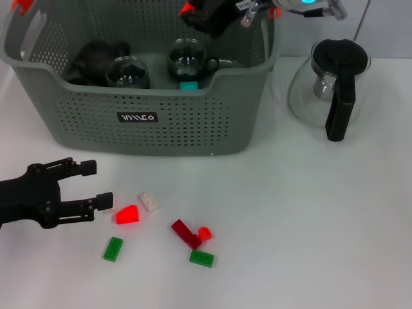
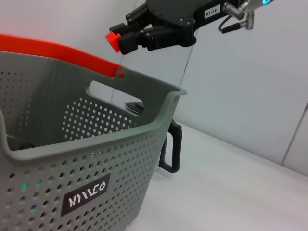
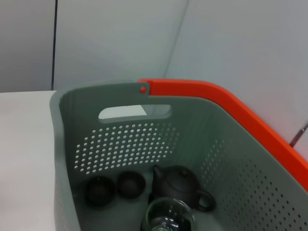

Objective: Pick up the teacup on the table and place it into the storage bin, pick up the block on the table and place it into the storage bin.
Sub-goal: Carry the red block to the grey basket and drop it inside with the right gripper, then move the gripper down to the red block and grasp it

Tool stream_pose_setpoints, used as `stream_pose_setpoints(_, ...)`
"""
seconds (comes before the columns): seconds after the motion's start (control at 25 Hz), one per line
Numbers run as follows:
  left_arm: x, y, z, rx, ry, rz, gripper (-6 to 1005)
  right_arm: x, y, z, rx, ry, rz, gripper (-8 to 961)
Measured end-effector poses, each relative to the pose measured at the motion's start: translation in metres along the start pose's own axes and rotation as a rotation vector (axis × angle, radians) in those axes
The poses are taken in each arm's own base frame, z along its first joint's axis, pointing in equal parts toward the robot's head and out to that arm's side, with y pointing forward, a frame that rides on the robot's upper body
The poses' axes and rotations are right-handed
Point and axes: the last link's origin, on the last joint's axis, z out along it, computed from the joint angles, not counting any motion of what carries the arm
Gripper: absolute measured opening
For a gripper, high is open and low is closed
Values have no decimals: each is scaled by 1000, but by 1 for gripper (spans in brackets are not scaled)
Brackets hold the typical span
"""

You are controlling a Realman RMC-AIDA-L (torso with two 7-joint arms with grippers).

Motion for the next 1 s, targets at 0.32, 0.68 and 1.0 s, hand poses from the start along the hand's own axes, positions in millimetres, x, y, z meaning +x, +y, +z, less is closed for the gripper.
stream_pose_setpoints(0.32,1,-2,1,12,6,-1,864,0,-7,0,46,-30,22,300)
stream_pose_setpoints(0.68,-2,-2,-4,34,16,-5,861,-16,-3,-21,56,-142,18,651)
stream_pose_setpoints(1.0,-2,-2,-5,45,22,-10,861,-10,31,-65,-123,-240,56,767)
